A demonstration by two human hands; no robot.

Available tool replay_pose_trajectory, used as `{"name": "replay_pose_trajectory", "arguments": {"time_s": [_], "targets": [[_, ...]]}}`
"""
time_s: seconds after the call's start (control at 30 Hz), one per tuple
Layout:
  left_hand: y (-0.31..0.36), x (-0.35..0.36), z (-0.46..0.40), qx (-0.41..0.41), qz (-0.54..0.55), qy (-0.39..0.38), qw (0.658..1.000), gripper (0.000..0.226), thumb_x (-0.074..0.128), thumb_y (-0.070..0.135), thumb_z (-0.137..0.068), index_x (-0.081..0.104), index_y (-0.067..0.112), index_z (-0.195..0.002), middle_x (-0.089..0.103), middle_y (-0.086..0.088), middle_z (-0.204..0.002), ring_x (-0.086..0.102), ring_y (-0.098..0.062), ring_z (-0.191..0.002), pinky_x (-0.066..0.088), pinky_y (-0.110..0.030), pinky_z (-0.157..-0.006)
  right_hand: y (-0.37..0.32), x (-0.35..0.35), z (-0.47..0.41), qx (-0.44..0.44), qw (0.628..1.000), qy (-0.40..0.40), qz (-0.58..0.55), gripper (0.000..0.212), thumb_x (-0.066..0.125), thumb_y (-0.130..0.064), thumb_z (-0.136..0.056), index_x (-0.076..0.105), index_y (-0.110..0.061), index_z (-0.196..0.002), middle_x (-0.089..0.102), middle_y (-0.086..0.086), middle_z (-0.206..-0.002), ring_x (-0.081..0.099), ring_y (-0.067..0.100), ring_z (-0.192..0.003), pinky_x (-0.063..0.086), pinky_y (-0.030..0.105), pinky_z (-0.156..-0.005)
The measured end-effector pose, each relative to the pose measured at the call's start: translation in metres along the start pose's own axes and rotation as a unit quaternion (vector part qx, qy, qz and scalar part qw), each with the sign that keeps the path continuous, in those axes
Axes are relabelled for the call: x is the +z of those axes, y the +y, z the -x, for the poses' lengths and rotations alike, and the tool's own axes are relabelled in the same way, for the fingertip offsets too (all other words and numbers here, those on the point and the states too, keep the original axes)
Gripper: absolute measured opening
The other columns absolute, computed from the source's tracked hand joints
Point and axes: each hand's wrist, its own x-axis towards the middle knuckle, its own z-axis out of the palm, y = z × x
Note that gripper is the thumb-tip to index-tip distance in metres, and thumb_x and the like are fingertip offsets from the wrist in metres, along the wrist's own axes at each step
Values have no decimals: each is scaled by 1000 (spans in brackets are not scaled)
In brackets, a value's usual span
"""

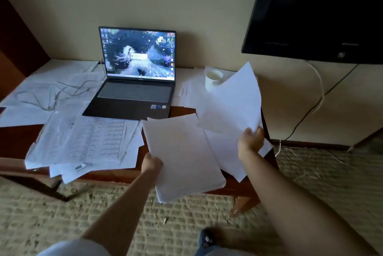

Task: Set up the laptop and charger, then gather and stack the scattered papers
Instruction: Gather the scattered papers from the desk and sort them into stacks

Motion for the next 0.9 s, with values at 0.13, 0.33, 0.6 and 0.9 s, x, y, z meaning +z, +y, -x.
{"name": "replay_pose_trajectory", "arguments": {"time_s": [0.13, 0.33, 0.6, 0.9], "targets": [[-8, 3, 4, -9, 30, -27, 999, 28, 47, -6, -80, 52, 1, -107, 57, -19, -95, 55, -34, -87, 49, -50, -86, 20, 4, 27, 128, 977, -167, -23, 26, 56, -3, -86, 59, -1, -112, 64, 16, -102, 60, 25, -69, 46, 27, -53], [-15, 8, 7, -66, 178, -75, 979, 52, 39, 45, -99, 53, 5, -129, 60, -14, -125, 57, -35, -114, 42, -47, -104, 66, 19, 74, 85, 951, -250, 159, 34, 56, -7, -83, 59, -3, -118, 61, 17, -120, 58, 34, -106, 40, 31, -73], [-15, 11, -3, -74, 142, -107, 981, 54, 54, 57, -87, 60, 11, -115, 68, -17, -107, 65, -35, -94, 53, -50, -84, 72, 13, 59, 33, 910, -302, 282, 51, 65, -21, -82, 46, -8, -127, 56, 11, -126, 55, 32, -113, 45, 31, -78], [-13, 41, 5, 73, 58, 9, 996, 43, 55, 3, -72, 57, 6, -115, 64, -12, -99, 59, -28, -88, 51, -36, -75, 65, 2, -30, -94, 876, -151, 449, 47, 50, -23, -90, 40, -7, -133, 38, 16, -138, 36, 32, -127, 38, 41, -100]]}}
